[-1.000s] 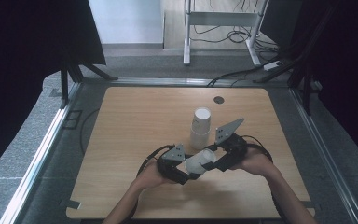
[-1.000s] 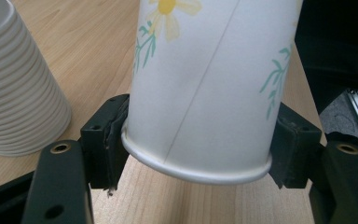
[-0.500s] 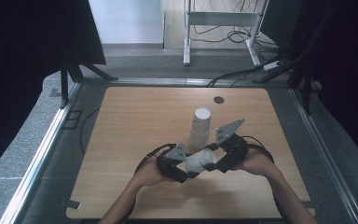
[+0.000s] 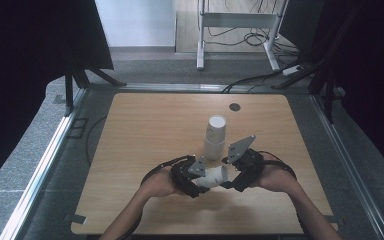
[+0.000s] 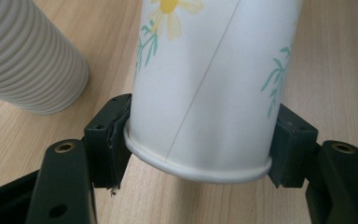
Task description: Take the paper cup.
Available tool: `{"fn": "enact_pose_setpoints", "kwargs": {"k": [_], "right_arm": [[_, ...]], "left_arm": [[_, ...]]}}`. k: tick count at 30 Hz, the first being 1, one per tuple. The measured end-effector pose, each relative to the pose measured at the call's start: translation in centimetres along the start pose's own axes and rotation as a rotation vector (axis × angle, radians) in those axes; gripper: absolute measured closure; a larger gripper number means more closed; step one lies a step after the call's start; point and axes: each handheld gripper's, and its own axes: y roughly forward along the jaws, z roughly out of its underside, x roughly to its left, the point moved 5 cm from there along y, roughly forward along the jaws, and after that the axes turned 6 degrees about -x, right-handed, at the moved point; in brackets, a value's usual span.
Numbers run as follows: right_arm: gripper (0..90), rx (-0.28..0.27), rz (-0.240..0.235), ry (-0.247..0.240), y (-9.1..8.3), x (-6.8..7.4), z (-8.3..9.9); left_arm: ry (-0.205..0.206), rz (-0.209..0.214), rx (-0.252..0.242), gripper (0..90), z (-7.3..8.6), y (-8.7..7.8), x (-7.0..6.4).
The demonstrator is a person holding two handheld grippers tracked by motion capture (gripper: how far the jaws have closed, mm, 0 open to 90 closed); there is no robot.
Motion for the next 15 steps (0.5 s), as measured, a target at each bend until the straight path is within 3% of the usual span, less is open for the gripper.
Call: {"fn": "enact_pose_setpoints", "kwargs": {"k": [8, 11, 15], "right_arm": [[19.5, 0.084, 0.008, -0.039, 1.1, 0.3, 0.3], [19.6, 0.138, 0.016, -0.058, 1.8, 0.5, 0.5], [20.5, 0.165, 0.006, -0.077, 2.4, 0.6, 0.7]], "left_arm": [[0.034, -0.005, 0.076, 33.0, -0.4, 0.2, -0.2], [0.054, -0.008, 0.115, 33.0, -0.6, 0.4, -0.3], [0.071, -0.007, 0.147, 33.0, -0.6, 0.6, -0.5]]}}
